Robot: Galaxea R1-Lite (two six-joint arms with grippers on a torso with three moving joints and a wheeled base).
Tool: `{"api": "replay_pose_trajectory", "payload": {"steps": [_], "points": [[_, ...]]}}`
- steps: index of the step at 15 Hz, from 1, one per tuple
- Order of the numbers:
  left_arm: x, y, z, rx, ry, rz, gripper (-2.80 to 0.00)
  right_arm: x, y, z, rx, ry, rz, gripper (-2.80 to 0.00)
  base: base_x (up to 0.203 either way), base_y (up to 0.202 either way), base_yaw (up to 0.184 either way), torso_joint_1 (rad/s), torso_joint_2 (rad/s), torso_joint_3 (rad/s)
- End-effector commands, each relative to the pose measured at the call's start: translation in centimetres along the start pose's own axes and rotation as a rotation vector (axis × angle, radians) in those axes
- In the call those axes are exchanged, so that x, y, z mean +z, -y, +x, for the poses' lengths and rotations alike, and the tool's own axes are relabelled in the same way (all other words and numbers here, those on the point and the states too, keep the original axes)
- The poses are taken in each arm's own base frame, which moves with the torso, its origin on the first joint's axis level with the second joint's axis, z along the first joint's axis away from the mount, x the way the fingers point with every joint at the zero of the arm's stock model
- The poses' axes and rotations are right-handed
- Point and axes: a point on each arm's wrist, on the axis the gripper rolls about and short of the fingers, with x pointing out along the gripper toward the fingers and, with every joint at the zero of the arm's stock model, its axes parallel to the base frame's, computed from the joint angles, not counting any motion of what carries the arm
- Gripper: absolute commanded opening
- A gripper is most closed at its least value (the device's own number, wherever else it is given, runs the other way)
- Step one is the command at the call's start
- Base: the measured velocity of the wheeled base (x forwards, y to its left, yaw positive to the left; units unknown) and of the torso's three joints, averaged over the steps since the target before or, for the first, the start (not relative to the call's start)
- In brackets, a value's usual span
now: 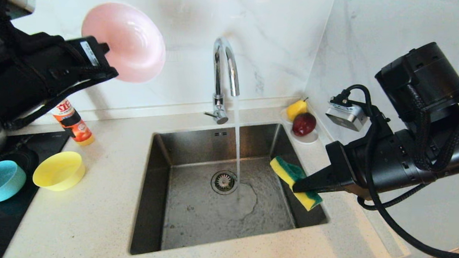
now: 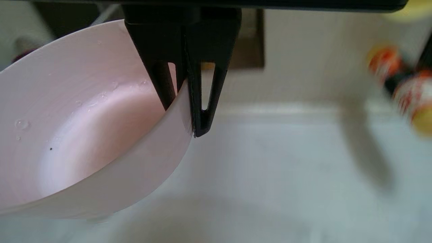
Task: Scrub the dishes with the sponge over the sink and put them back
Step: Rinse the bowl, then place the bowl on the table
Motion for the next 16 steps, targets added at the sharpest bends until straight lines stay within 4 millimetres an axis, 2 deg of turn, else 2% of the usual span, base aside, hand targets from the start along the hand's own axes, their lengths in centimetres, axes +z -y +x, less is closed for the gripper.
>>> {"api": "replay_pose_trajectory", "payload": {"steps": [1, 4, 6, 8, 10, 16], "points": [[-1.9, -0.6, -0.2, 0.058, -0.195, 0.008, -2.80, 0.0, 0.1, 0.2, -0.003, -0.007, 0.006, -2.80, 0.000, 0.000, 0.000, 0.000, 0.00, 0.000], [-3.6, -2.4, -1.5, 0.188, -0.550, -0.021, -2.80, 0.1, 0.1, 0.2, -0.005, -0.005, 0.007, -2.80, 0.000, 0.000, 0.000, 0.000, 0.00, 0.000], [-2.9, -4.0, -2.4, 0.254, -0.716, -0.084, -2.80, 0.1, 0.1, 0.1, -0.005, -0.003, 0.007, -2.80, 0.000, 0.000, 0.000, 0.000, 0.00, 0.000], [-2.3, -6.3, -2.7, 0.310, -0.763, -0.180, -2.80, 0.1, 0.2, 0.2, -0.009, -0.002, 0.009, -2.80, 0.000, 0.000, 0.000, 0.000, 0.00, 0.000], [-2.8, -8.2, -2.0, 0.404, -0.779, -0.249, -2.80, 0.2, 0.3, 0.5, -0.014, -0.007, 0.013, -2.80, 0.000, 0.000, 0.000, 0.000, 0.00, 0.000], [-9.2, -12.7, -0.7, 0.641, -0.968, -0.448, -2.80, 0.4, 0.6, 1.1, -0.022, -0.021, 0.020, -2.80, 0.000, 0.000, 0.000, 0.000, 0.00, 0.000]]}}
